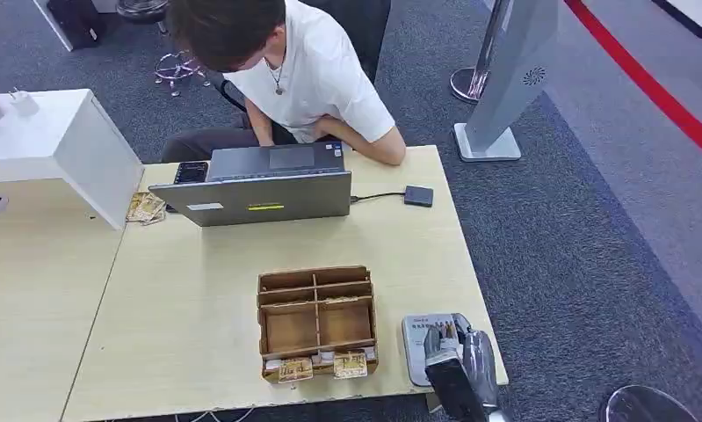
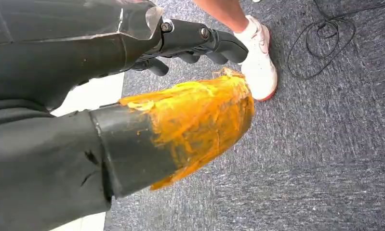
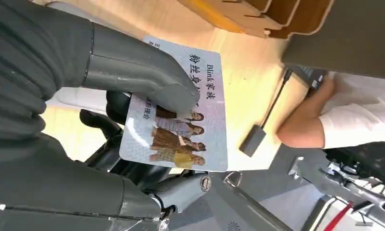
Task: Pass the card to the sensor for recognition and then transmit it.
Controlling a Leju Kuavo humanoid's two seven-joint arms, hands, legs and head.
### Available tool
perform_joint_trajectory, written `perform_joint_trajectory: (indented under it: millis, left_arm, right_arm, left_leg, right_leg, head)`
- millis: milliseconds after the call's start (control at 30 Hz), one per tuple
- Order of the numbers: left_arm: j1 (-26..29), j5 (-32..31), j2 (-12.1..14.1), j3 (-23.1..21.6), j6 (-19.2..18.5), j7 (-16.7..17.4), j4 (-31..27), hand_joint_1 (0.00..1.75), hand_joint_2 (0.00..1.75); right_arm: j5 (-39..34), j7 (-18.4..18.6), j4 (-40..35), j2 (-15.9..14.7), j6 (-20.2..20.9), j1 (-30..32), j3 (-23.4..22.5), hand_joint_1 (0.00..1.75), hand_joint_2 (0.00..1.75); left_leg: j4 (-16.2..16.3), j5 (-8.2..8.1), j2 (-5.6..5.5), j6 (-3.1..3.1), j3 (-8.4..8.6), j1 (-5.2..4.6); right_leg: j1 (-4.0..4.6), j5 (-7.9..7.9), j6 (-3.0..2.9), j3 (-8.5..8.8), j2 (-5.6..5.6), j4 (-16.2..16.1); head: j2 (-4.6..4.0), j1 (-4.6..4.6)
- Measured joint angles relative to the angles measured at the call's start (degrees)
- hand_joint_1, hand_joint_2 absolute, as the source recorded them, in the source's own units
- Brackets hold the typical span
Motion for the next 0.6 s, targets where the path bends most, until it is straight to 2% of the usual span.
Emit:
perform_joint_trajectory:
  millis: [600]
  left_arm:
    - [0.0, 0.13, 0.0, 0.11, -0.02, 0.04, 0.0, 0.0, 0.0]
  right_arm:
    - [0.26, -0.09, 4.78, 0.02, 1.81, -0.95, -2.75, 1.75, 1.75]
  left_leg:
    - [0.0, 0.0, 0.0, 0.0, 0.0, 0.0]
  right_leg:
    - [0.0, 0.0, 0.0, 0.0, 0.0, 0.0]
  head:
    - [0.0, 0.0]
